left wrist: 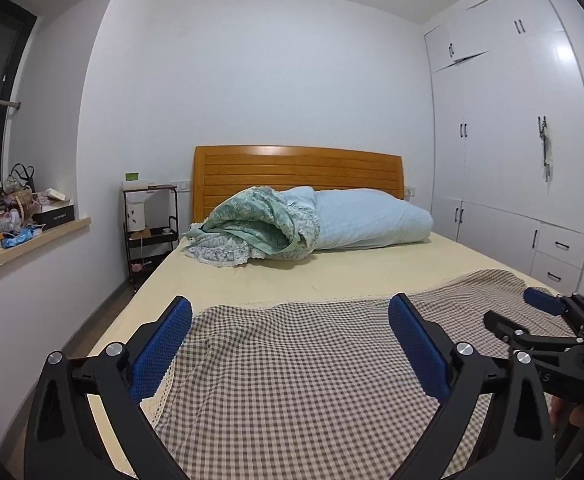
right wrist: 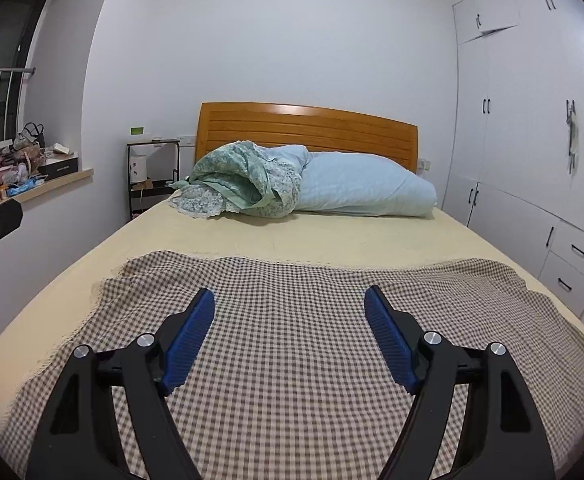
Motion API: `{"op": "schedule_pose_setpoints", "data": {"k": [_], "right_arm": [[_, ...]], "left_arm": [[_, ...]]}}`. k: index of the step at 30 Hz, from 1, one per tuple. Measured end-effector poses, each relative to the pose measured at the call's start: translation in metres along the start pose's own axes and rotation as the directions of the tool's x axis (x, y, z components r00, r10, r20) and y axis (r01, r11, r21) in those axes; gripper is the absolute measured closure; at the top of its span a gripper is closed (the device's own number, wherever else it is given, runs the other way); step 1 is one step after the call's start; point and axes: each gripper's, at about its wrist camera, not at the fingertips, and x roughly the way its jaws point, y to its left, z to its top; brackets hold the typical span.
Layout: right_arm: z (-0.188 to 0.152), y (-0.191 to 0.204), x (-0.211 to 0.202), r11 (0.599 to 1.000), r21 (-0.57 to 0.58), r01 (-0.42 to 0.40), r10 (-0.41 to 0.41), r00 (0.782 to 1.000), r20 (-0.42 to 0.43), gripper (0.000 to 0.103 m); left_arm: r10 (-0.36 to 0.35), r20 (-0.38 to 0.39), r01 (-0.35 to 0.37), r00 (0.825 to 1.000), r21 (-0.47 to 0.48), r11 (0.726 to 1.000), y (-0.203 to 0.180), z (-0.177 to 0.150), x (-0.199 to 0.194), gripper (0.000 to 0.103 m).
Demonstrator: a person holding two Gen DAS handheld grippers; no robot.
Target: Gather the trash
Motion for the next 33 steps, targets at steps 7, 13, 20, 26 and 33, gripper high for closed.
{"op": "schedule_pose_setpoints", "data": {"k": [7, 13, 20, 26, 33], "right_arm": [[-0.010, -0.004, -0.051, 1.000, -0.001, 0.028, -0.028, 1.000, 0.005, 0.021], [-0.025, -0.006, -0.102, 1.000, 0.017, 0.026, -0.026, 1.000, -0.008, 0.018], [-0.044, 0.000, -0.163, 1.000, 0.004, 0.003, -0.003, 1.000, 0.009, 0.014], [-0.063, 0.007, -0.206, 1.000, 0.017, 0.002, -0.002, 1.000, 0.028, 0.014], [-0.092, 0.017, -0.258, 1.000, 0.008, -0.006, 0.006, 1.000, 0.008, 0.014]], "left_arm": [[-0.021, 0.002, 0.021, 1.000, -0.025, 0.999, -0.011, -0.005, -0.068, 0.008], [-0.013, 0.022, 0.015, 1.000, -0.080, 0.997, -0.016, -0.009, -0.127, 0.008], [-0.014, 0.038, 0.017, 0.999, -0.070, 0.997, -0.021, -0.017, -0.189, 0.008], [-0.043, 0.025, 0.045, 0.999, -0.063, 0.997, -0.027, -0.034, -0.242, 0.008], [-0.053, 0.002, 0.053, 0.999, -0.058, 0.997, -0.032, -0.059, -0.302, 0.008]]}}
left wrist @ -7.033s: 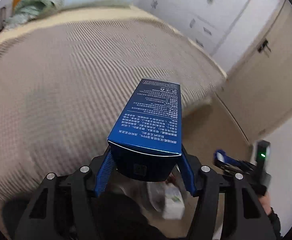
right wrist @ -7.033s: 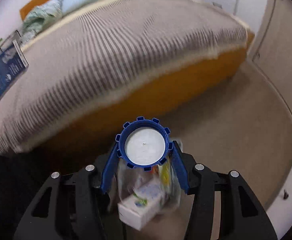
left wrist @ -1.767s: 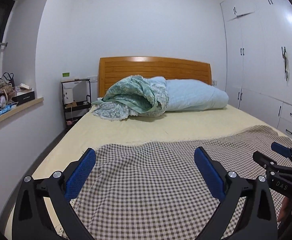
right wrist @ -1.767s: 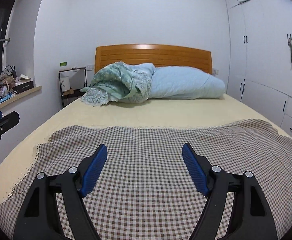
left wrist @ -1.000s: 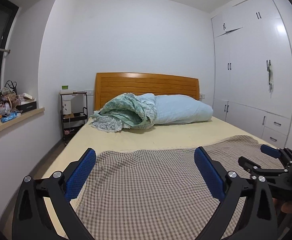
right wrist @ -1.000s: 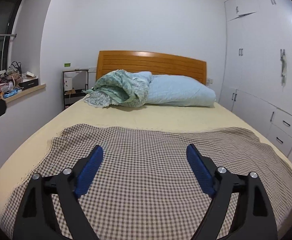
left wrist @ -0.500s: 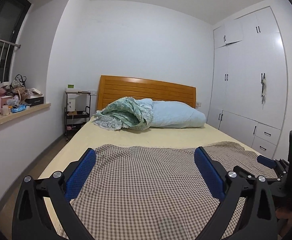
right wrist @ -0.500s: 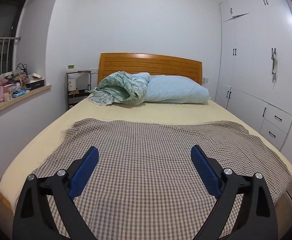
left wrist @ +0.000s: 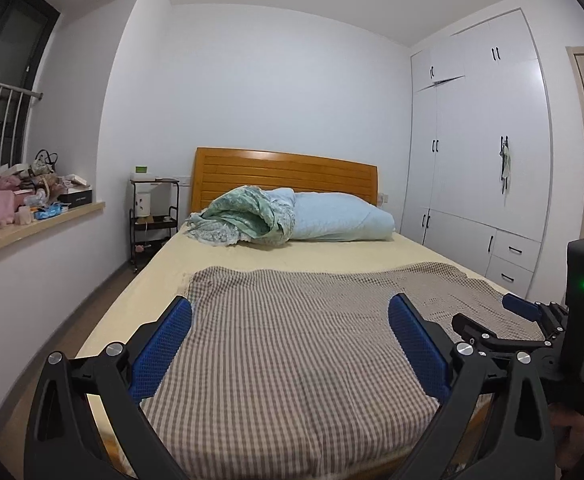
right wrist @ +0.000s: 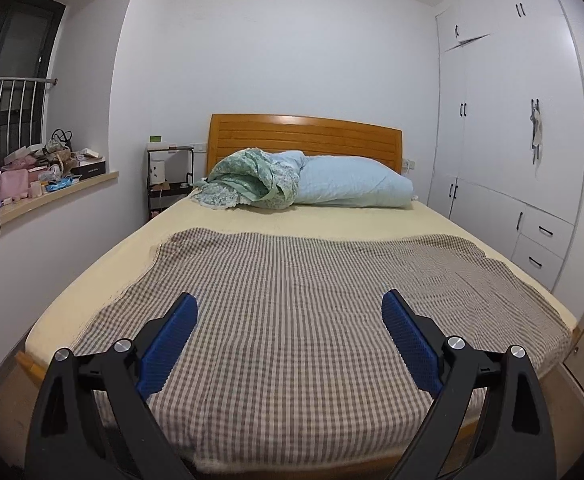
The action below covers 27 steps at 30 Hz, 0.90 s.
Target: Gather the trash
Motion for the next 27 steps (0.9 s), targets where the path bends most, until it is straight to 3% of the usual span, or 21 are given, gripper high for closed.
{"op": "schedule_pose_setpoints", "data": {"k": [8, 12, 14, 19, 24, 27], "right_arm": [[-0.029, 0.009, -0.070, 0.999, 0.020, -0.033, 0.033, 0.999, -0.013, 0.014], [-0.045, 0.013, -0.114, 0.998, 0.060, -0.023, 0.021, 0.999, 0.029, 0.014], [-0.052, 0.014, -0.132, 0.996, 0.091, -0.015, 0.012, 0.999, 0.031, 0.014], [-0.080, 0.027, -0.186, 0.997, 0.060, 0.038, -0.043, 0.995, 0.087, 0.014], [-0.106, 0.038, -0.219, 0.999, 0.050, 0.017, -0.020, 0.997, 0.069, 0.014], [-0.119, 0.042, -0.231, 0.999, 0.054, 0.001, -0.003, 0.999, 0.040, 0.014]], "left_arm": [[0.012, -0.015, -0.012, 1.000, 0.015, 1.000, 0.001, -0.030, -0.088, 0.008], [0.033, -0.159, -0.020, 0.987, 0.083, 0.996, -0.006, -0.048, -0.122, 0.008], [0.032, -0.132, -0.021, 0.991, 0.084, 0.996, -0.007, -0.057, -0.147, 0.008], [0.107, -0.014, -0.106, 0.994, 0.022, 0.994, -0.006, -0.080, -0.204, 0.008], [0.103, -0.002, -0.102, 0.995, 0.063, 0.993, -0.010, -0.091, -0.230, 0.008], [0.102, -0.026, -0.101, 0.994, 0.041, 0.994, -0.004, -0.091, -0.238, 0.008]]}}
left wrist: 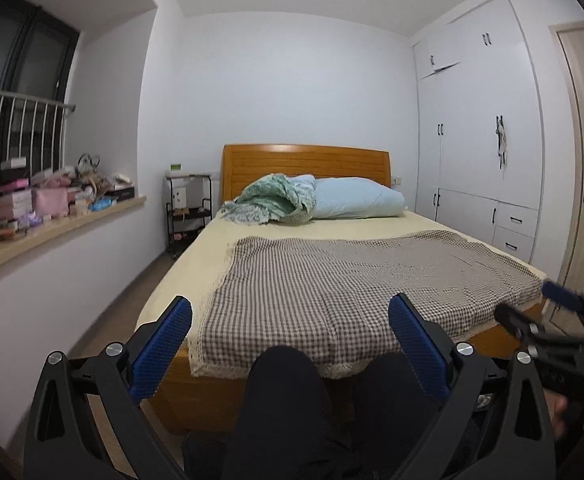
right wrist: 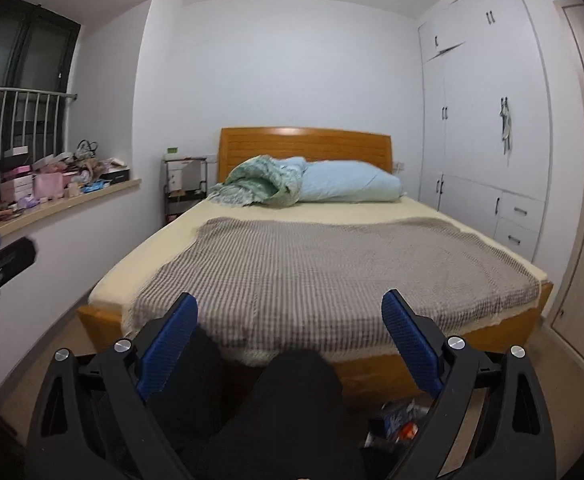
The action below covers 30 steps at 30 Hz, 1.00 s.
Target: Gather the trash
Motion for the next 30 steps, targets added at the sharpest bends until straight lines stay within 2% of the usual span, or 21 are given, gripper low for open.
{"op": "schedule_pose_setpoints", "data": {"k": [3, 7, 13, 30], "right_arm": [[-0.005, 0.002, -0.005, 1.000, -0.017, -0.006, 0.006, 1.000, 0.000, 0.014], [-0.002, -0.003, -0.013, 1.000, -0.015, 0.003, -0.002, 0.999, 0.037, 0.014], [-0.003, -0.002, -0.015, 1.000, -0.026, 0.004, -0.002, 0.999, 0.050, 0.014], [-0.008, -0.002, -0.018, 1.000, -0.018, 0.020, -0.020, 0.999, 0.035, 0.014]], "left_arm": [[0.008, 0.010, -0.008, 1.000, -0.014, 1.000, 0.005, 0.002, -0.013, 0.008], [0.024, 0.071, -0.028, 0.997, 0.053, 0.998, -0.004, 0.000, -0.029, 0.008], [0.015, 0.066, -0.021, 0.998, 0.091, 0.996, -0.016, -0.001, -0.028, 0.008], [0.011, 0.074, -0.016, 0.997, 0.073, 0.997, -0.012, 0.000, -0.033, 0.008]]}}
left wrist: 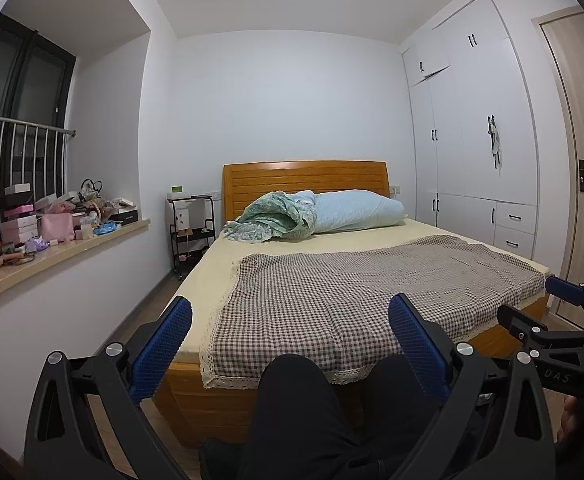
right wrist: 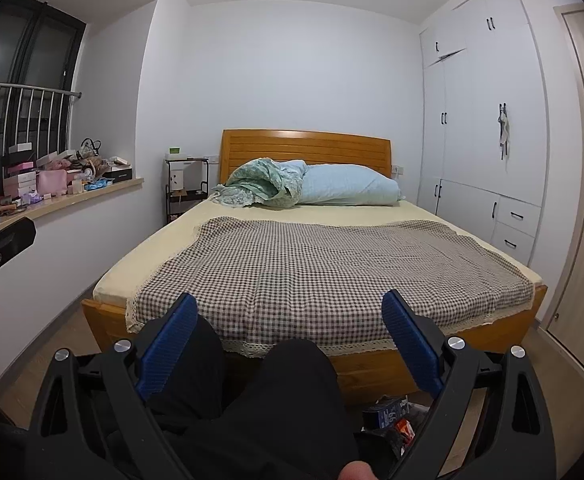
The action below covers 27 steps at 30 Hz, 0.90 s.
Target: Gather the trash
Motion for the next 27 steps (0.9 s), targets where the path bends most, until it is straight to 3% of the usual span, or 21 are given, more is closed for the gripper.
{"op": "schedule_pose_setpoints", "data": {"k": [27], "right_arm": [[0.0017, -0.0070, -0.0057, 1.000, -0.003, 0.005, -0.005, 1.000, 0.004, 0.014]], "left_arm": [[0.003, 0.009, -0.003, 1.000, -0.010, 1.000, 0.0037, 0.0012, -0.0023, 0.008]]}}
